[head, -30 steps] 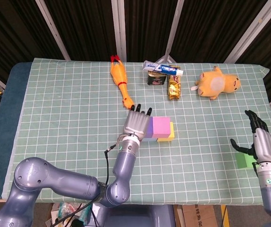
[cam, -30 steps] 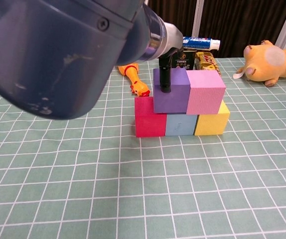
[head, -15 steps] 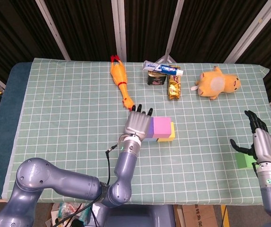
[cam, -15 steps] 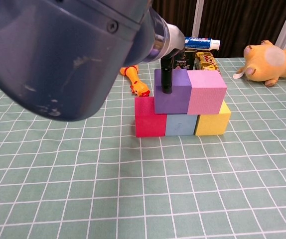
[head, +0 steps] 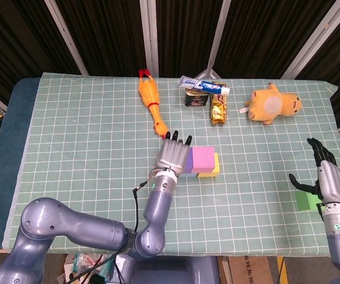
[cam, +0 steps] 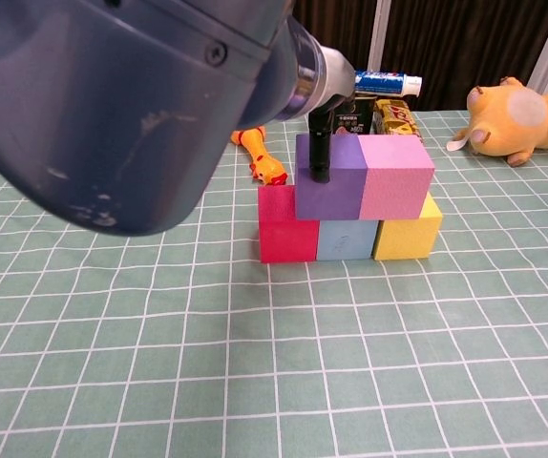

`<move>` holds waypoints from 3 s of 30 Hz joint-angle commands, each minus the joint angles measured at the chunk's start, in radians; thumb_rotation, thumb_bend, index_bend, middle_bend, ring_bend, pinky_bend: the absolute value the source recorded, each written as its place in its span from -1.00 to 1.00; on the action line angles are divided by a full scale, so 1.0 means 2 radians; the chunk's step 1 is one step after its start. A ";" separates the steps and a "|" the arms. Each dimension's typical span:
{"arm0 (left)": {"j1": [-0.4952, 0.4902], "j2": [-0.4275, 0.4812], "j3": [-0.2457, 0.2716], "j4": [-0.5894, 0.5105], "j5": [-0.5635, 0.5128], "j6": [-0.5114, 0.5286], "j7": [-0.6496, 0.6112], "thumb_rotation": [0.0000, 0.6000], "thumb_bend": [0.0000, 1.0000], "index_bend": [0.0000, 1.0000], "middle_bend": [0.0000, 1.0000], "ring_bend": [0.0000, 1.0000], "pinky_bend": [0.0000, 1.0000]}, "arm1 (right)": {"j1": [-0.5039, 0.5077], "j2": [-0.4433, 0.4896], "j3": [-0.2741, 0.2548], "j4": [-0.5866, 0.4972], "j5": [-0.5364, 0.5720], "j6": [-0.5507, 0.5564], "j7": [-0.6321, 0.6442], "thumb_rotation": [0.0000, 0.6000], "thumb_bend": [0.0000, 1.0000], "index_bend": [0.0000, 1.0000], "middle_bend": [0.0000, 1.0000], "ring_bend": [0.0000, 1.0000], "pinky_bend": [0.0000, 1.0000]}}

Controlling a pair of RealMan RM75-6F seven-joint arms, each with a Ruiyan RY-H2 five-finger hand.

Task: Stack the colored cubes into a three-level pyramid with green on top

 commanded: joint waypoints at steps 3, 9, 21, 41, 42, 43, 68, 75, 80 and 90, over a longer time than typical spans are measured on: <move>0.001 0.001 0.001 0.000 0.004 -0.001 0.000 1.00 -0.35 -1.00 -0.44 -0.89 -0.78 | 0.000 -0.001 0.000 0.001 0.000 0.000 0.000 1.00 -0.37 -1.00 -1.00 -1.00 -1.00; 0.003 0.000 0.001 0.001 0.006 -0.001 -0.002 1.00 -0.35 -1.00 -0.45 -0.89 -0.78 | 0.000 -0.002 -0.001 0.001 0.000 -0.001 -0.001 1.00 -0.36 -1.00 -1.00 -1.00 -1.00; 0.006 0.000 0.000 0.001 0.006 -0.005 -0.003 1.00 -0.36 -1.00 -0.46 -0.89 -0.78 | 0.000 -0.003 -0.002 0.002 0.000 -0.001 -0.002 1.00 -0.37 -1.00 -1.00 -1.00 -1.00; 0.013 0.009 -0.003 -0.014 0.006 0.002 -0.006 1.00 -0.59 -1.00 -0.61 -0.92 -0.78 | 0.000 -0.004 -0.002 0.002 -0.001 -0.001 -0.002 1.00 -0.36 -1.00 -1.00 -1.00 -1.00; 0.014 0.011 -0.002 -0.017 0.007 0.003 -0.006 1.00 -0.61 -1.00 -0.61 -0.92 -0.78 | 0.000 -0.004 -0.002 0.002 -0.001 -0.001 -0.002 1.00 -0.36 -1.00 -1.00 -1.00 -1.00; 0.016 0.013 -0.002 -0.021 0.008 0.004 -0.006 1.00 -0.63 -1.00 -0.62 -0.92 -0.78 | 0.000 -0.004 -0.002 0.002 -0.001 -0.001 -0.002 1.00 -0.36 -1.00 -1.00 -1.00 -1.00; 0.047 0.055 0.035 -0.040 0.037 -0.010 -0.021 1.00 -0.67 -1.00 -0.67 -0.94 -0.80 | 0.000 -0.008 -0.002 0.001 -0.003 0.003 -0.005 1.00 -0.36 -1.00 -1.00 -1.00 -1.00; 0.041 0.041 0.038 -0.020 0.046 -0.020 -0.025 1.00 -0.63 -1.00 -0.67 -0.94 -0.80 | 0.000 -0.008 -0.001 0.002 -0.003 0.002 -0.003 1.00 -0.36 -1.00 -1.00 -1.00 -1.00; 0.036 0.034 0.037 -0.011 0.048 -0.023 -0.025 1.00 -0.59 -1.00 -0.67 -0.94 -0.80 | 0.000 -0.008 0.000 0.002 -0.003 0.003 -0.001 1.00 -0.36 -1.00 -1.00 -1.00 -1.00; 0.032 0.025 0.039 -0.006 0.052 -0.023 -0.023 1.00 -0.59 -1.00 -0.67 -0.94 -0.80 | -0.001 -0.008 0.000 0.002 -0.004 0.003 0.001 1.00 -0.36 -1.00 -1.00 -1.00 -1.00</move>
